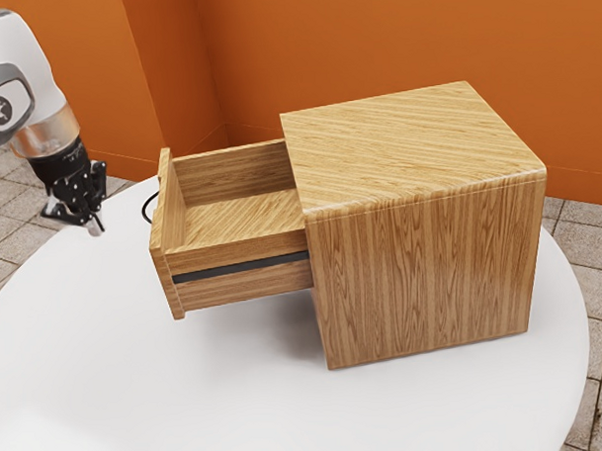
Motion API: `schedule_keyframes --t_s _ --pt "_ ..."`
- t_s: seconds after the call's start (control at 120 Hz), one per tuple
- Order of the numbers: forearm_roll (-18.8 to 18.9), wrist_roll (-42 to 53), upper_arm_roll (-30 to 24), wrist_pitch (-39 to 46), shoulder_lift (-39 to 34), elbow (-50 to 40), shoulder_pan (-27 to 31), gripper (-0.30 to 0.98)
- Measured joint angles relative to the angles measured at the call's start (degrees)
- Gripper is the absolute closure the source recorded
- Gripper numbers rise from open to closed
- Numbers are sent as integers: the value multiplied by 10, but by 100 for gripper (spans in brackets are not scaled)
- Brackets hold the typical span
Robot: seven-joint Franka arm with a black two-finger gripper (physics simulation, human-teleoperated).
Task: Push the drawer handle with one arm to close the drawer
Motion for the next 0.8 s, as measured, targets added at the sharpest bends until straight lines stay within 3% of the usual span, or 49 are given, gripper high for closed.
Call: schedule_keyframes --t_s 0.417,0.8 --pt "1 -241 0 125 46 -16 2 78" --pt "7 -314 -1 166 110 16 0 79"
